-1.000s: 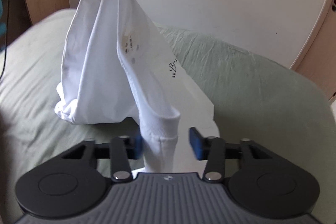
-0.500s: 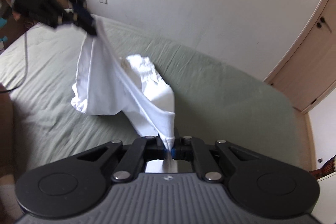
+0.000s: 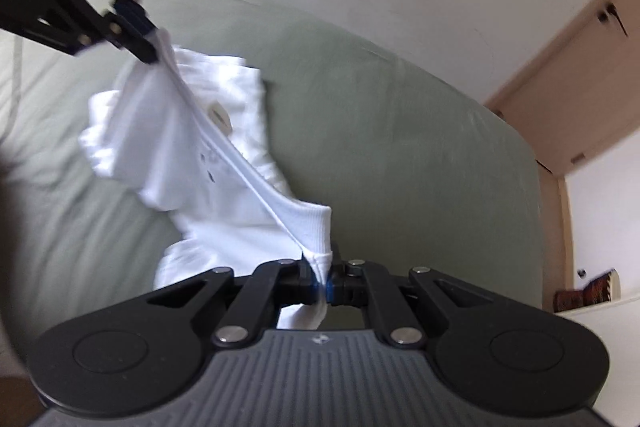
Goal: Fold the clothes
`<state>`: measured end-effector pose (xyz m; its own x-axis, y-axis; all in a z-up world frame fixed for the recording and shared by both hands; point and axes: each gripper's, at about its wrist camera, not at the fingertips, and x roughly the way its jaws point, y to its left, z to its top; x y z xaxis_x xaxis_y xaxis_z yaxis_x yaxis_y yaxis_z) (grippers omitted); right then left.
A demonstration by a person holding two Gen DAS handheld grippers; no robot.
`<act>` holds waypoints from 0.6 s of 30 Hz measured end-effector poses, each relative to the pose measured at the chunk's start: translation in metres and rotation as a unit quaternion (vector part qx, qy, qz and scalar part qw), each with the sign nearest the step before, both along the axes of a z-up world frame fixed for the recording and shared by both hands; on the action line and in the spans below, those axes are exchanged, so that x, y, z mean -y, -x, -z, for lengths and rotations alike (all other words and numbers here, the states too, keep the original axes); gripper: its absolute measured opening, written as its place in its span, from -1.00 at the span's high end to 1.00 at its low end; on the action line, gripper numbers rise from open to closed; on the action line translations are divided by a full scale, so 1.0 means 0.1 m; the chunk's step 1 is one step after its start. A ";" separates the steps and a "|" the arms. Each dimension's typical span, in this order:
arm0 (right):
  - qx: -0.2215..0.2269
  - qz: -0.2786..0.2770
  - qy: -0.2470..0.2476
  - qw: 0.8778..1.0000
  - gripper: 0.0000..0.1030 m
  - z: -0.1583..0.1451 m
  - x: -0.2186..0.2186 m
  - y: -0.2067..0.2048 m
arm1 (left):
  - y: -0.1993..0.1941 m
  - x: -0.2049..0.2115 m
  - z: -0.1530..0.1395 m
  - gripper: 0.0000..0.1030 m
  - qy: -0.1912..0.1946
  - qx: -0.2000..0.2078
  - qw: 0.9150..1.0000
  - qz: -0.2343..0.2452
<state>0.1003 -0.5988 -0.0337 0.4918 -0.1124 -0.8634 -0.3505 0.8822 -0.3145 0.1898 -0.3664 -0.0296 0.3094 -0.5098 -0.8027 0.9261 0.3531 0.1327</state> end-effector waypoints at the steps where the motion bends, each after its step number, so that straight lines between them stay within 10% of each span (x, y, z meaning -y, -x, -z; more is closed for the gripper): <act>1: 0.007 0.007 0.006 1.000 0.93 0.01 0.09 -0.17 | -0.07 0.03 -0.01 0.86 0.002 0.006 1.000 -0.005; 10: 0.165 0.050 0.089 0.981 0.95 -1.29 0.63 -1.72 | -1.35 0.47 -1.19 0.86 0.086 0.130 0.985 -0.080; 18: 0.221 0.052 0.145 0.963 0.95 -2.16 0.73 -1.81 | -1.34 0.66 -2.01 0.86 0.124 0.199 0.971 -0.054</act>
<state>0.2814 -0.6713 0.1820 0.7765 -0.3867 -0.4975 -0.0404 0.7574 -0.6517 0.3235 -0.4326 0.1714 0.6325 -0.6198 -0.4645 0.7745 0.5125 0.3708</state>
